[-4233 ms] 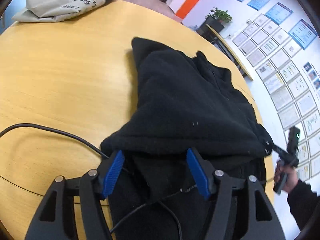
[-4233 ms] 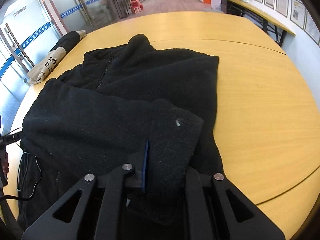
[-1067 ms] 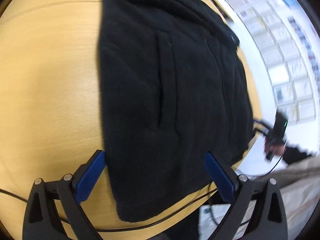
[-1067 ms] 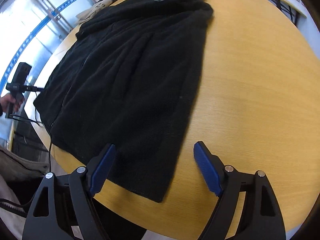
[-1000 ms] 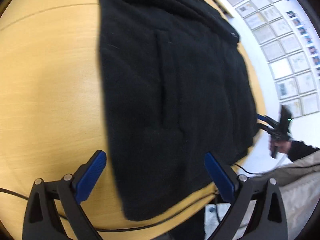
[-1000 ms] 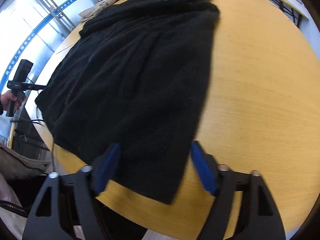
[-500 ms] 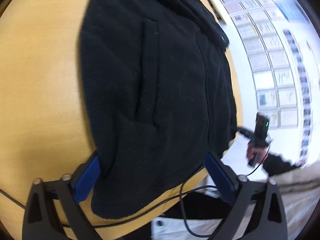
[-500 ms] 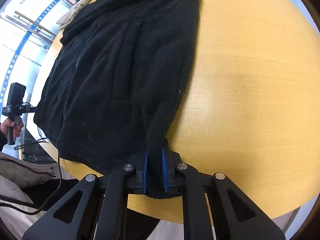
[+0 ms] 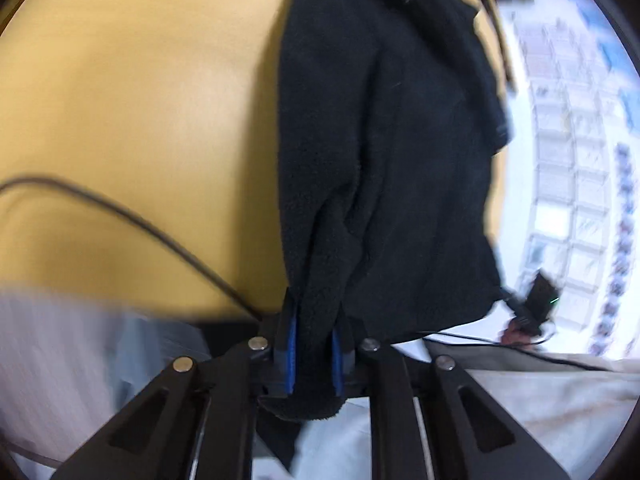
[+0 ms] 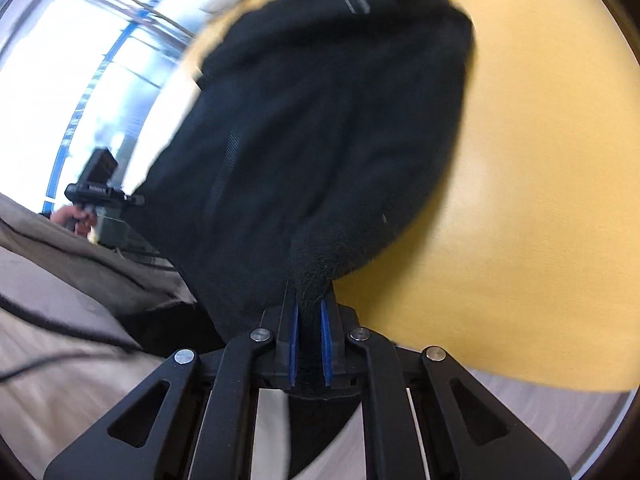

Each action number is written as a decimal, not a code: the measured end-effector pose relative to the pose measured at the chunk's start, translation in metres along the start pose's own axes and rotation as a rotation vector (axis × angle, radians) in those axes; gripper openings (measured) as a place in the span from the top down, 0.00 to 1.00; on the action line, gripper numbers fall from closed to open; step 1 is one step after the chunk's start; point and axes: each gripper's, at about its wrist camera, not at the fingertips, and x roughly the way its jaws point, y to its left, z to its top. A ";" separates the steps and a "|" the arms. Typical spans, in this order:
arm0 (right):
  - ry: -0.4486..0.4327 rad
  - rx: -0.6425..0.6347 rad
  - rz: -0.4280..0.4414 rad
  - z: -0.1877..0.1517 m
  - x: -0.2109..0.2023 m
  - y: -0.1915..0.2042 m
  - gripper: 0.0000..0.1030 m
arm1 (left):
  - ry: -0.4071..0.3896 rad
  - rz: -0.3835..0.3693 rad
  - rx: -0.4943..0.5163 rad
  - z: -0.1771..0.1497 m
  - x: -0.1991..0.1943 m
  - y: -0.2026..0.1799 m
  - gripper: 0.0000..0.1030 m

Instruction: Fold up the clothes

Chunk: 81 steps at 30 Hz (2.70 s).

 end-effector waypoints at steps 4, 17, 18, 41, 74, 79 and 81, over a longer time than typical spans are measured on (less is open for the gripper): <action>-0.160 -0.053 0.049 0.042 -0.034 0.017 0.93 | -0.141 -0.166 -0.051 -0.005 -0.037 -0.035 0.88; -0.560 -0.052 0.102 0.243 -0.108 0.005 0.93 | -0.476 -0.557 0.037 0.205 -0.117 -0.154 0.87; -0.575 -0.038 0.086 0.263 -0.109 -0.003 0.93 | -0.483 -0.560 0.052 0.229 -0.119 -0.159 0.87; -0.689 0.300 -0.143 0.410 -0.055 -0.158 0.00 | -0.408 -0.271 0.011 0.518 -0.039 -0.124 0.22; -0.470 0.237 -0.557 0.423 0.002 -0.185 0.15 | -0.303 0.129 0.448 0.549 0.007 -0.195 0.29; -0.712 0.429 -0.284 0.309 -0.050 -0.112 0.00 | -0.329 0.179 0.797 0.490 -0.021 -0.282 0.14; -0.699 0.549 -0.153 0.260 -0.026 -0.091 0.00 | -0.293 0.196 0.972 0.468 -0.008 -0.322 0.09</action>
